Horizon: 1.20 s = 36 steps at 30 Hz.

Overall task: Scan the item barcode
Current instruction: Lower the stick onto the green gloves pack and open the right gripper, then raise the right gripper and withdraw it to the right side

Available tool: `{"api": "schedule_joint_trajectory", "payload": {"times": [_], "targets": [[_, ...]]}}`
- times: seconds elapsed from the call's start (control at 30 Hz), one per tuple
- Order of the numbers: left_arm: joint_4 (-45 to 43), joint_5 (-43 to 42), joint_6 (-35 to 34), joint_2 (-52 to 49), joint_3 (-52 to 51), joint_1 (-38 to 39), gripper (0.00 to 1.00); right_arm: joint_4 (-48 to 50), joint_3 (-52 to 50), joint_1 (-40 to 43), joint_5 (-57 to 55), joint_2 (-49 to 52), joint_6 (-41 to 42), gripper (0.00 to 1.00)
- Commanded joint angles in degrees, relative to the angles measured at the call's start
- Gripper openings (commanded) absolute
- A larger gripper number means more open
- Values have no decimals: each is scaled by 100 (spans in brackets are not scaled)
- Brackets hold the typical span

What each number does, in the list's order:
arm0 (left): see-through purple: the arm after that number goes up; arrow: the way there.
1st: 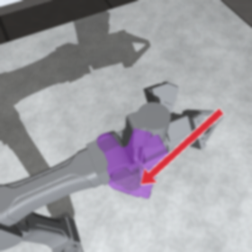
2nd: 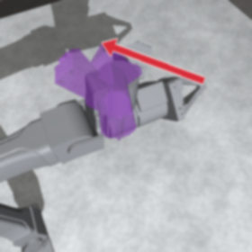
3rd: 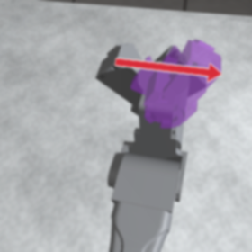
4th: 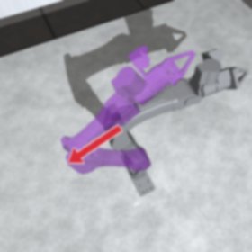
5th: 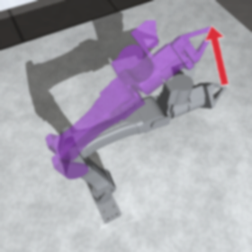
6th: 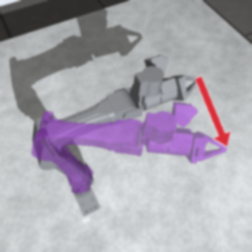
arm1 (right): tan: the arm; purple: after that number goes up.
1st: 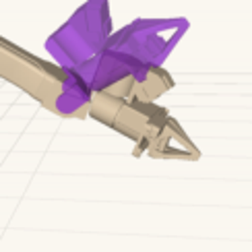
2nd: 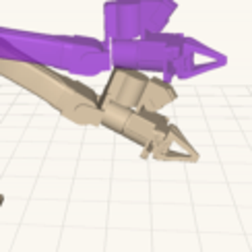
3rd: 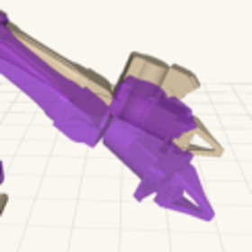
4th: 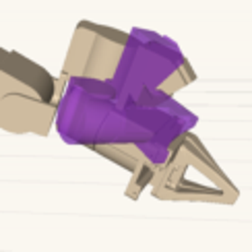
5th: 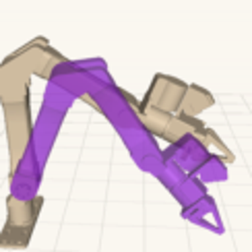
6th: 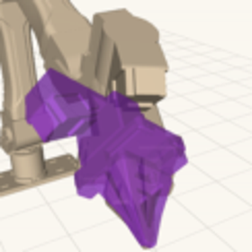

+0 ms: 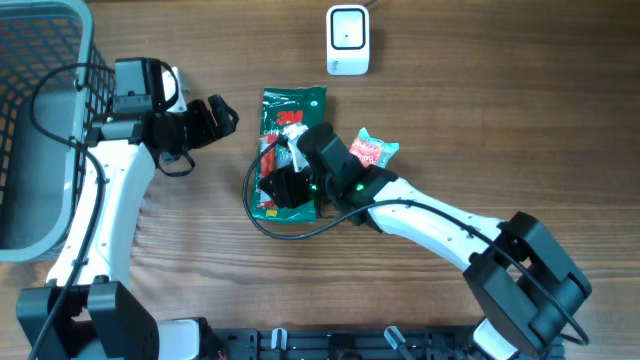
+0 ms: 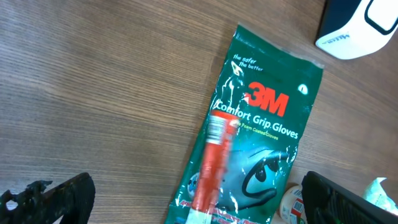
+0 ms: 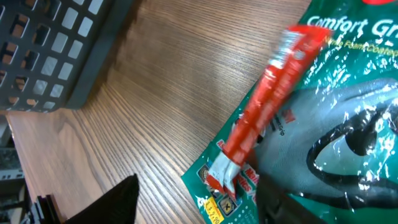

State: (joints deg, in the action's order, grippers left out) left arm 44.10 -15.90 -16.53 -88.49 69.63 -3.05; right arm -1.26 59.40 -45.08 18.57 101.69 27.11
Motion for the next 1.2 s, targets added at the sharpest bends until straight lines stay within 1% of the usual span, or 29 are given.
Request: {"api": "schedule_joint_trajectory", "payload": {"times": [0.0, 0.13, 0.3, 0.47, 0.53, 0.6, 0.67, 0.7, 0.73, 0.8, 0.9, 1.0, 1.07, 1.17], "targets": [[-37, 74, 136, 28, -44, 33, 100, -199, 254, -33, -11, -39, -15, 63], [-31, 74, 136, 28, -46, 33, 100, -841, 769, -28, -13, -326, -190, 62], [-22, 79, 136, 28, -46, 33, 100, -2496, 1996, 262, -83, -662, -673, 63], [-20, 81, 140, 28, -46, 33, 100, -4061, 2865, 896, -227, -787, -920, 63], [-20, 81, 229, 28, -46, 33, 100, -4588, 3034, 1165, -341, -807, -916, 67], [-17, 103, 424, 28, -48, 50, 100, -5029, 3077, 1488, -446, -822, -927, 74], [-17, 197, 461, 28, -59, 96, 100, -5370, 3075, 1770, -529, -822, -975, 81], [-20, 330, 461, 28, -74, 146, 100, -5580, 3075, 1956, -584, -822, -1128, 85], [-22, 490, 461, 28, -98, 216, 100, -5729, 3075, 2103, -647, -822, -1231, 90], [-20, 719, 470, 28, -129, 350, 100, -5978, 3075, 2402, -804, -820, -1320, 95], [-133, 975, 802, 28, -201, 669, 100, -6183, 3071, 2835, -828, -820, -1565, 100], [-170, 1764, 863, 28, -219, 990, 100, -6325, 3069, 3217, -831, -820, -1582, 100], [-170, 1963, 898, 28, -219, 1073, 100, -6408, 3069, 3383, -876, -820, -1657, 100], [-164, 1991, 1189, 28, -219, 1104, 100, -6437, 3069, 3543, -1141, -820, -1687, 100]]}}
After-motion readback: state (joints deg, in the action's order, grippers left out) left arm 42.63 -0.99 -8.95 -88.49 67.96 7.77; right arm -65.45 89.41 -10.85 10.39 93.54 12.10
